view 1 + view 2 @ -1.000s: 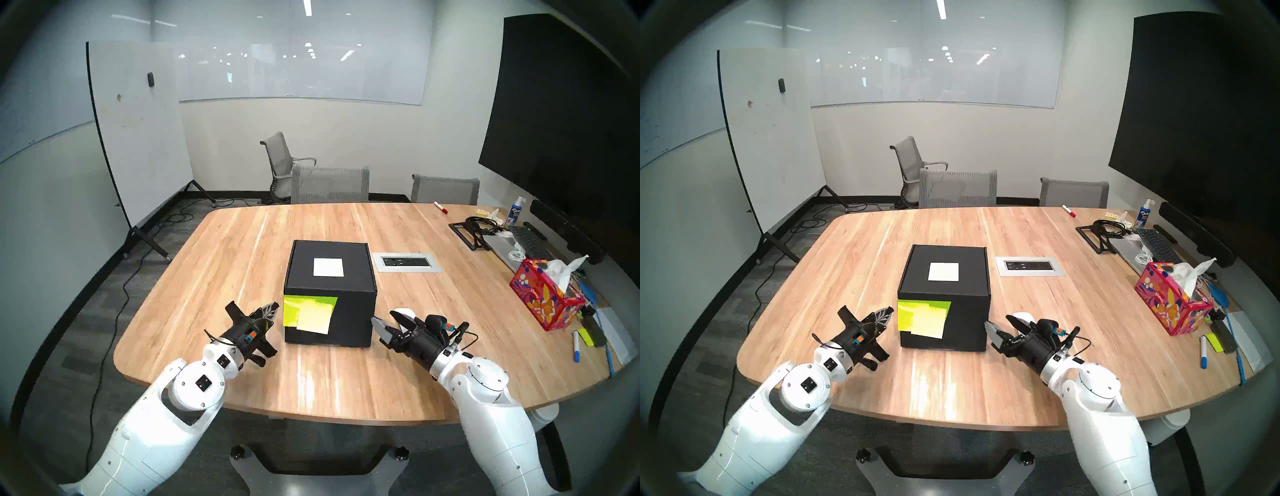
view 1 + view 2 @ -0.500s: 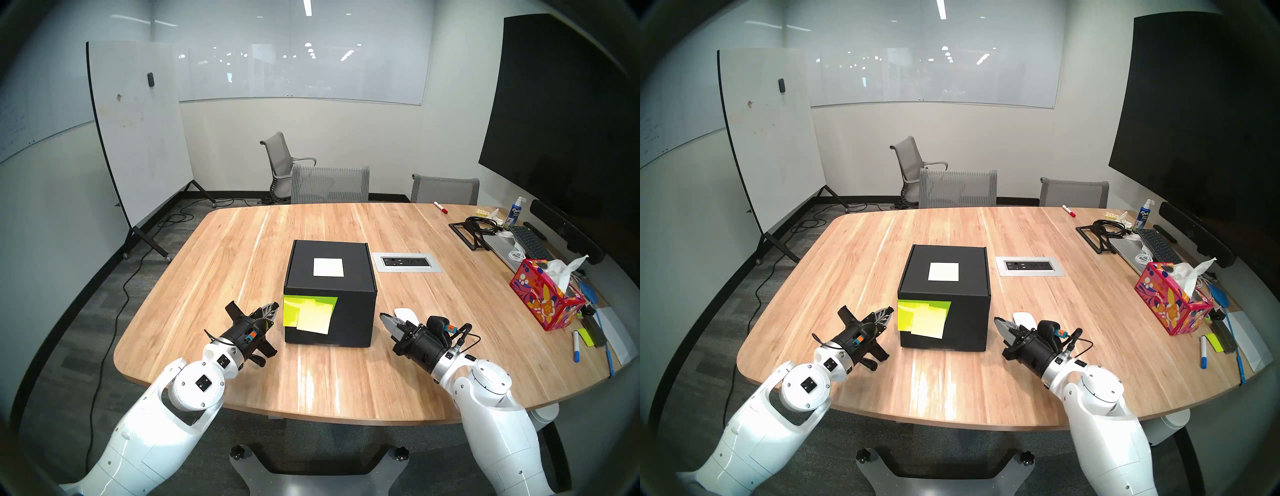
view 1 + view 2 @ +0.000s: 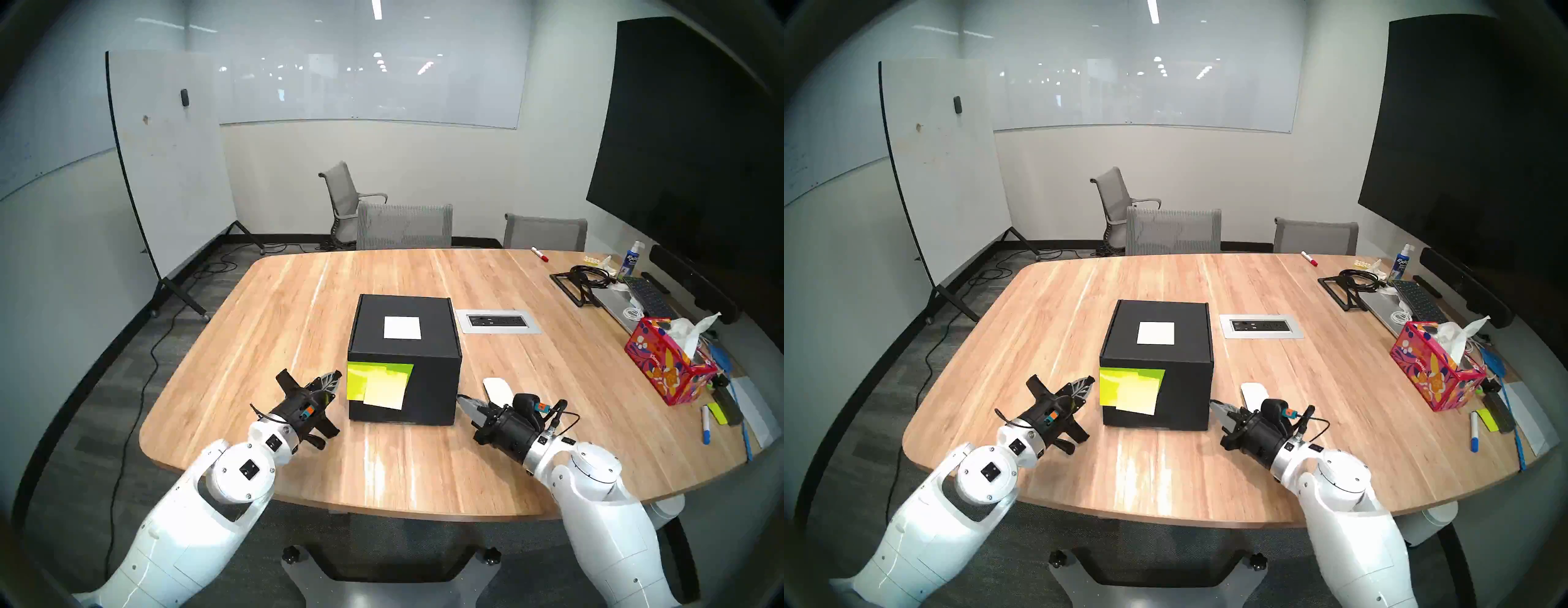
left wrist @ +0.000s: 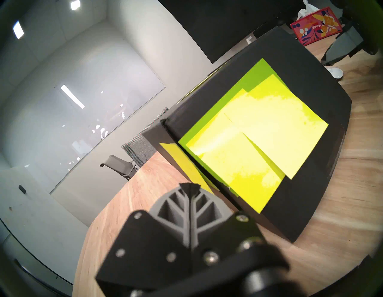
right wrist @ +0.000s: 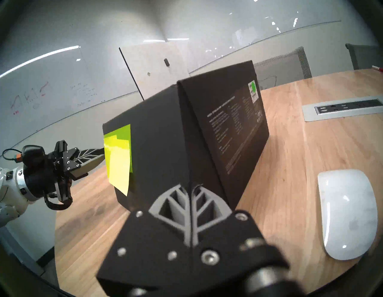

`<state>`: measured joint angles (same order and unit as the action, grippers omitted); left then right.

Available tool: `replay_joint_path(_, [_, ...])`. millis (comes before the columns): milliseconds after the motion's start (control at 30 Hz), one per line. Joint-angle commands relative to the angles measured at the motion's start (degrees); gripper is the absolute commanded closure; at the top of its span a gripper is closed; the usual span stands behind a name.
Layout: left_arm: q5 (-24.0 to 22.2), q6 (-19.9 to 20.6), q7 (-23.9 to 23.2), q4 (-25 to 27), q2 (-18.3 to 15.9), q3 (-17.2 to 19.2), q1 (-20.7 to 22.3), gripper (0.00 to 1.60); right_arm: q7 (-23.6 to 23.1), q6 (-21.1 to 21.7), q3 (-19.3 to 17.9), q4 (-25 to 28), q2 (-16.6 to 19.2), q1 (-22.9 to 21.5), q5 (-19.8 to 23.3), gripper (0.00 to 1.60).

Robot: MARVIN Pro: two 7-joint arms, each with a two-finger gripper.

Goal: Open the box and place the mouse inside

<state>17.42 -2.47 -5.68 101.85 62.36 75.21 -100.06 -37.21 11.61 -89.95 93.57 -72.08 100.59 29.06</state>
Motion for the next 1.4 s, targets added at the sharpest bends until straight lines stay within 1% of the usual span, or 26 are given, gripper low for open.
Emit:
replay_joint_path(0, [0.1, -0.3, 0.1, 0.9, -0.1, 0.0, 0.3, 1.60, 0.2, -0.6, -1.4, 1.9, 0.1, -0.3, 0.6, 1.60])
replay_joint_path(33, [0.1, -0.3, 0.1, 0.9, -0.1, 0.0, 0.3, 1.60, -0.5, -1.2, -1.7, 2.2, 0.1, 0.0, 1.0, 1.60])
replay_joint_path(233, [0.1, -0.3, 0.1, 0.9, -0.1, 0.0, 0.3, 1.60, -1.4, -1.5, -2.7, 4.6, 0.0, 2.0, 1.6, 1.60])
replay_joint_path(367, [0.1, -0.3, 0.1, 1.0, -0.1, 0.0, 0.3, 1.60, -2.4, -1.6, -2.9, 4.4, 0.1, 2.6, 2.1, 1.60])
replay_joint_path(533, [0.1, -0.3, 0.1, 1.0, -0.1, 0.0, 0.3, 1.60, -2.6, -0.6, -2.4, 3.8, 0.7, 2.3, 1.5, 1.60])
replay_joint_path(733, [0.1, -0.3, 0.1, 1.0, -0.1, 0.0, 0.3, 1.60, -1.4, 1.2, -1.8, 4.0, 1.6, 2.3, -0.4, 1.60])
replay_joint_path(1067, [0.1, -0.3, 0.1, 1.0, -0.1, 0.0, 0.3, 1.60, 0.3, 3.2, -2.0, 5.3, 2.3, 3.1, -2.6, 1.60])
replay_joint_path(1367, [0.1, -0.3, 0.1, 1.0, -0.1, 0.0, 0.3, 1.60, 0.1, 3.7, -2.7, 5.7, 2.3, 3.4, -2.9, 1.60])
